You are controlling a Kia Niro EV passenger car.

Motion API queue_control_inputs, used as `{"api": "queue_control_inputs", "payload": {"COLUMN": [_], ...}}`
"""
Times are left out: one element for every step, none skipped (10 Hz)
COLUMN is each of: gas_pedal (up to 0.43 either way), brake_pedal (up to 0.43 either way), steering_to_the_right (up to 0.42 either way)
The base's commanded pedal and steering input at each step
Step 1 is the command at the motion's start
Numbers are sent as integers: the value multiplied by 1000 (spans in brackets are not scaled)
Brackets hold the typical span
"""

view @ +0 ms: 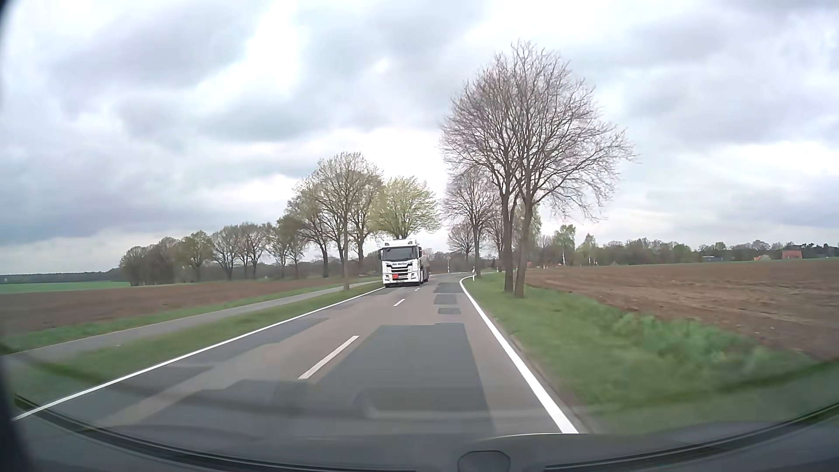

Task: Follow the waypoints while adhering to traffic rules and regulations

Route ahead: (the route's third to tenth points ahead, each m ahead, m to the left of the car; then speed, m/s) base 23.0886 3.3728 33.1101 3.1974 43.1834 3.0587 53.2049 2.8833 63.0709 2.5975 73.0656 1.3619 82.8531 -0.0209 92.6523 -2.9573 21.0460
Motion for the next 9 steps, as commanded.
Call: {"api": "queue_control_inputs", "payload": {"gas_pedal": [177, 189, 189, 189, 189, 189, 189, 189, 189], "brake_pedal": [0, 0, 0, 0, 0, 0, 0, 0, 0], "steering_to_the_right": [-5, -4, -3, -3, -3, -3, -3, -3, -3]}}
